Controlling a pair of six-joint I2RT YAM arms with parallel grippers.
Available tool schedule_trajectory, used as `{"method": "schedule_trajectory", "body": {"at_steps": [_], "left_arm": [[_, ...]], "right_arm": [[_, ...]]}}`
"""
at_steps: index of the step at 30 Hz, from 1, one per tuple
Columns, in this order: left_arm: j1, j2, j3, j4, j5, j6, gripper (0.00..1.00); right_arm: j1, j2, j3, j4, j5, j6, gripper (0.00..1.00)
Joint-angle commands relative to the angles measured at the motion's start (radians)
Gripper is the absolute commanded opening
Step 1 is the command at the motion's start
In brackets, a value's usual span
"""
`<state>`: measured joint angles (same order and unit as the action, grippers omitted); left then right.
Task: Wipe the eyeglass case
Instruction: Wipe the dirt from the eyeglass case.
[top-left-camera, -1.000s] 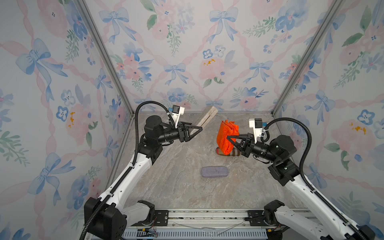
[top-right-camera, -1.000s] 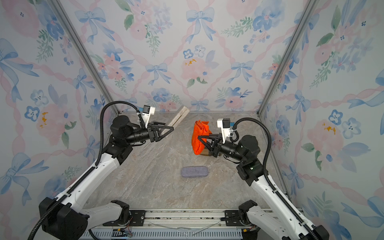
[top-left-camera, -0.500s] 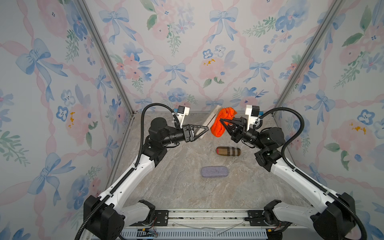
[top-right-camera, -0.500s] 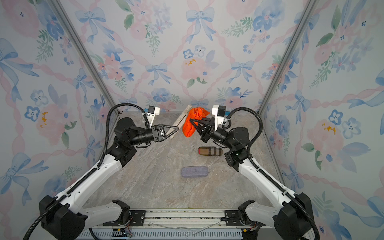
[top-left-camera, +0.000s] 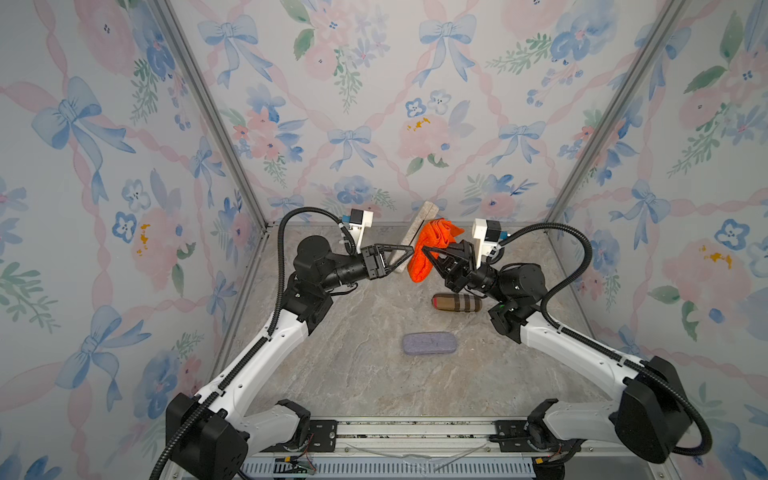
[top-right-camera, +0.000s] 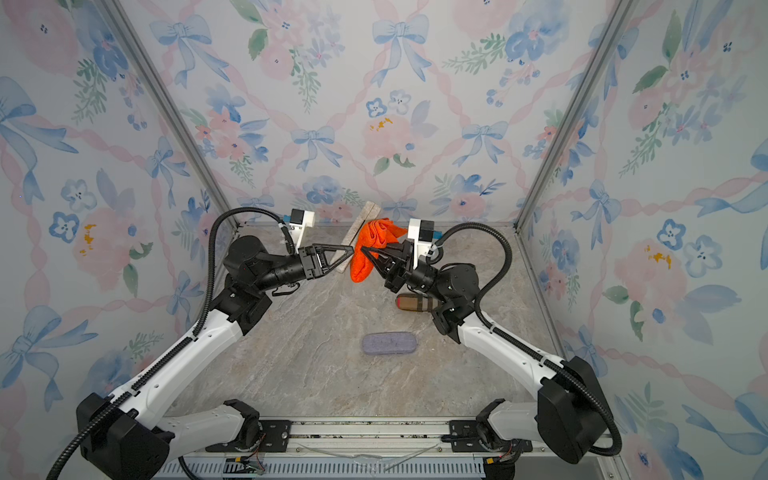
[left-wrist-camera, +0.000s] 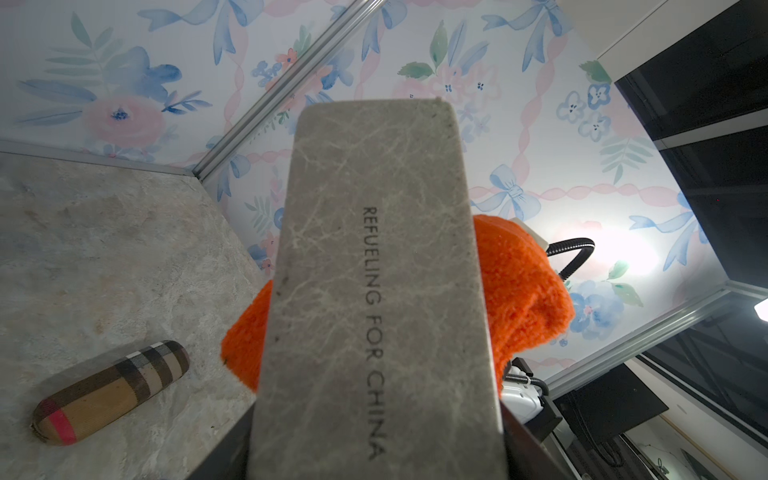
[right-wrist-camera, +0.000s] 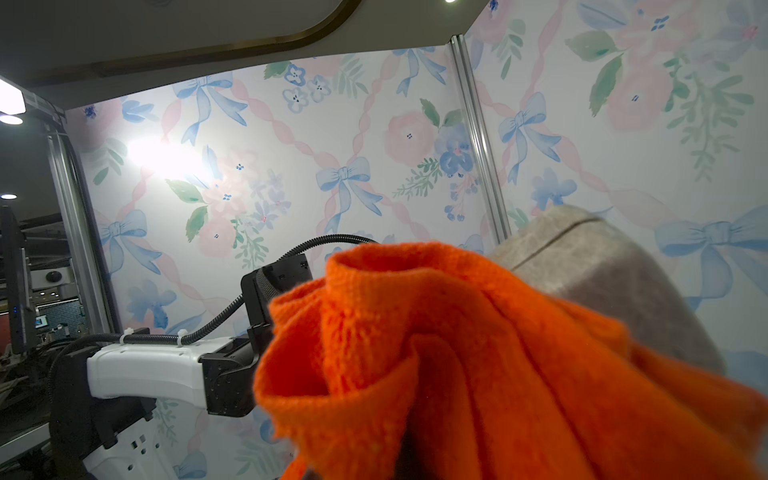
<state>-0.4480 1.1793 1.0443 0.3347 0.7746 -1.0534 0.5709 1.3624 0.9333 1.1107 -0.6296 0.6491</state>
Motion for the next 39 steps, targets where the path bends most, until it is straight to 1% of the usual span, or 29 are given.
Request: {"method": "schedule_trajectory", "body": {"at_steps": [1, 4, 6, 8, 10, 14, 16, 18, 20, 23, 26, 28, 30, 33, 36, 39], "left_arm": [[-0.031, -0.036, -0.009, 0.089, 0.155, 0.003, 0.38], [-0.028, -0.045, -0.013, 0.085, 0.158, 0.003, 0.38], [-0.023, -0.048, -0.015, 0.085, 0.155, 0.004, 0.38], [-0.014, -0.049, -0.013, 0.085, 0.148, 0.004, 0.38], [-0.001, -0.049, -0.008, 0.077, 0.138, 0.005, 0.38], [0.042, -0.05, -0.003, 0.034, 0.104, 0.023, 0.38], [0.059, -0.058, -0.011, 0.029, 0.065, 0.029, 0.37], [0.077, -0.065, -0.021, 0.043, 0.03, 0.026, 0.38], [0.092, -0.066, -0.023, 0.048, 0.002, 0.026, 0.38], [0.097, -0.054, -0.022, 0.053, -0.023, 0.04, 0.37], [0.089, -0.032, -0.035, 0.095, -0.026, 0.02, 0.37], [0.08, -0.023, -0.046, 0.13, -0.02, 0.0, 0.37], [0.072, -0.018, -0.049, 0.152, 0.001, -0.019, 0.38], [0.055, -0.012, -0.044, 0.161, 0.059, -0.036, 0.39], [0.046, -0.036, -0.065, 0.162, 0.084, -0.043, 0.39], [0.045, -0.056, -0.092, 0.159, 0.12, -0.058, 0.38]], "right_arm": [[-0.118, 0.105, 0.107, 0.09, -0.01, 0.155, 0.0], [-0.164, 0.158, 0.162, 0.145, -0.04, 0.241, 0.0], [-0.153, 0.167, 0.156, 0.179, -0.046, 0.277, 0.0], [-0.111, 0.155, 0.124, 0.189, -0.058, 0.279, 0.0], [-0.054, 0.122, 0.073, 0.172, -0.072, 0.245, 0.0], [0.048, 0.005, -0.04, 0.024, -0.049, 0.108, 0.0], [0.078, -0.057, -0.086, -0.08, -0.005, 0.037, 0.0], [0.087, -0.094, -0.103, -0.183, 0.005, -0.017, 0.0], [0.088, -0.109, -0.108, -0.225, 0.001, -0.017, 0.0], [0.111, -0.106, -0.096, -0.212, -0.019, -0.012, 0.0], [0.15, -0.064, -0.054, -0.165, -0.016, 0.008, 0.0], [0.158, -0.001, -0.015, -0.085, -0.011, 0.066, 0.0], [0.15, 0.087, 0.033, 0.024, -0.009, 0.149, 0.0], [0.111, 0.181, 0.094, 0.107, 0.003, 0.217, 0.0], [0.059, 0.215, 0.15, 0.095, -0.011, 0.217, 0.0], [0.006, 0.213, 0.213, 0.015, -0.036, 0.163, 0.0]]}}
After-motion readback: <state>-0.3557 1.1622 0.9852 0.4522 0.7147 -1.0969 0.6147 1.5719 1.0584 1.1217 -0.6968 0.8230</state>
